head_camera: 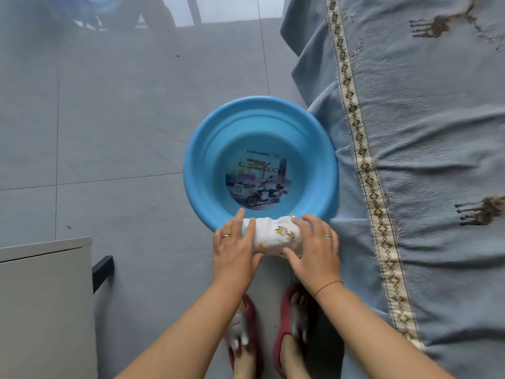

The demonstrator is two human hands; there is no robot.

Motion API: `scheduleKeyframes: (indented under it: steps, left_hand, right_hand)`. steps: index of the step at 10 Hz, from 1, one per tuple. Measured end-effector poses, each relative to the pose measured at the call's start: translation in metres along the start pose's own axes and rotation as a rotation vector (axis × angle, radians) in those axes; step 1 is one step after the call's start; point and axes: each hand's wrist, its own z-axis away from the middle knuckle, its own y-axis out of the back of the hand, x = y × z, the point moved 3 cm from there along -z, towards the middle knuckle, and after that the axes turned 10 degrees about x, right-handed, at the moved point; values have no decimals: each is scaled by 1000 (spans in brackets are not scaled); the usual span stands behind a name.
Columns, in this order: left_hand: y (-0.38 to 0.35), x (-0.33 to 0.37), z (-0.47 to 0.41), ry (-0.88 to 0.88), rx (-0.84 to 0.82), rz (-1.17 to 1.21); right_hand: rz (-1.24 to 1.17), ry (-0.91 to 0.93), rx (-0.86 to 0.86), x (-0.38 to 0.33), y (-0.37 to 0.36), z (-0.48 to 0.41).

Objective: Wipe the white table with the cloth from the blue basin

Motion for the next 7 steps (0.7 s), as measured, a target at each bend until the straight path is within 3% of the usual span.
scheduleKeyframes:
  steps: [1, 2, 3, 4, 5, 6, 7]
  left_hand:
    - [-6, 6, -4, -186, -5, 50]
    - [-16, 3, -12, -214, -33, 101]
    - [-15, 2, -15, -255, 66, 141]
    - [-16, 5, -15, -266, 154, 166]
    - [-11, 8, -15, -215, 20, 70]
    - [-2, 2, -16, -150, -152, 9]
    - [34, 3, -14, -137, -139, 12]
  right_hand:
    - [116, 246, -189, -7, -11, -1]
    - [200, 308, -181, -6, -21, -8]
    - [166, 356, -5, -5, -26, -14]
    - [195, 373, 24, -5, -33, -18]
    - [259, 334, -301, -9, -35, -19]
    - [347, 318, -467, -10, -24, -22]
    - [250, 247, -470, -26, 9, -23]
